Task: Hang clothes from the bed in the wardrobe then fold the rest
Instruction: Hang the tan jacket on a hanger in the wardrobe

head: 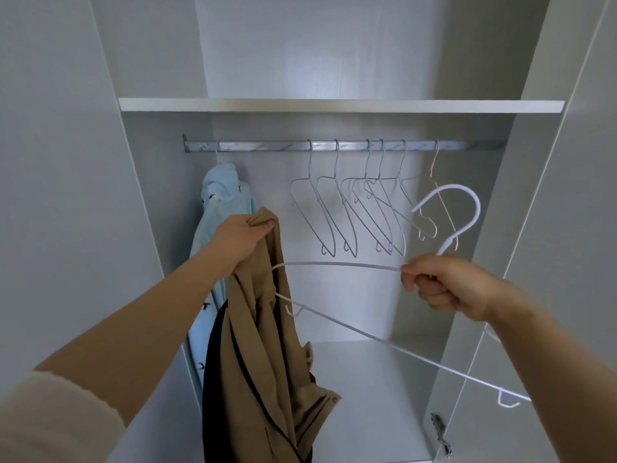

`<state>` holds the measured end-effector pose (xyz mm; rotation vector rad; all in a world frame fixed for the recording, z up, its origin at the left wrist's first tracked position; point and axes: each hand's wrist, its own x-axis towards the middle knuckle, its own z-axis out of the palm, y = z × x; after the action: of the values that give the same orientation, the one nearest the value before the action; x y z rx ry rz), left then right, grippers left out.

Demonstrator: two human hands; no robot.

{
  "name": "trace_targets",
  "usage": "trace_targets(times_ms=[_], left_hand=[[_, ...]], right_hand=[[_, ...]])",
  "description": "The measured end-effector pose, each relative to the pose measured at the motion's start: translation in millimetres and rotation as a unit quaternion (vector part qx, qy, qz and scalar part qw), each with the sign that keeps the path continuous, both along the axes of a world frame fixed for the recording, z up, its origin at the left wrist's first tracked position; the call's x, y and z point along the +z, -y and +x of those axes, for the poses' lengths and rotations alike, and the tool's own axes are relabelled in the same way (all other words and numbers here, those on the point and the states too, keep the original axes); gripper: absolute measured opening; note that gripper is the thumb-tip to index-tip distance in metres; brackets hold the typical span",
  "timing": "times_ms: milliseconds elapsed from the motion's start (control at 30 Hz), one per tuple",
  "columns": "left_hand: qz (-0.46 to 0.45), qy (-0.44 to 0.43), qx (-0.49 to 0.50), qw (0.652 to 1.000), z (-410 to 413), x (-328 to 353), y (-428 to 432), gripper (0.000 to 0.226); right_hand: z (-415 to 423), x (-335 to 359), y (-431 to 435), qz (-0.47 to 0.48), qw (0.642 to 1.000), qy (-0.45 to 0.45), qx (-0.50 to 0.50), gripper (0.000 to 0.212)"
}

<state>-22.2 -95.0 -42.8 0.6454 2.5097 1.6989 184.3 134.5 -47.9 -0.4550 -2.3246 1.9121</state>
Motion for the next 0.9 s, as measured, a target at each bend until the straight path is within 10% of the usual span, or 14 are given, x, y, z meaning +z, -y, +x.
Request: trace_targets(times_ms=[333,600,700,800,900], left_hand=[[0.048,-0.011,-0.117,0.992,62.1,6.8,-37.1,0.022],[0.206,0.084,-0.152,0.963,71.2,6.0,-23.2,0.012],[0.066,-0.155,-0.169,0.971,67.0,3.6,-5.2,0.005],[-0.161,-0.569,-0.039,0.805,59.4,-3.1,-2.8,0.041],[-0.253,-0.657,0.002,0.710,55.0,6.0,-3.8,0.059]], right_hand=[[-33.3,-29.5,64.8,-0.045,0.998,0.017,0.037,0.044],[-45.9,-41.7,96.4,-0.170,0.964,-0.120,-0.166,0.033],[-45.7,-36.6,82.3,-0.186,0.953,-0.166,-0.171,0.035],[-46.1,-22.7,77.1,-0.122,0.960,-0.222,-0.119,0.042],[-42.6,-4.2,74.2,-0.038,0.964,-0.256,-0.069,0.034]])
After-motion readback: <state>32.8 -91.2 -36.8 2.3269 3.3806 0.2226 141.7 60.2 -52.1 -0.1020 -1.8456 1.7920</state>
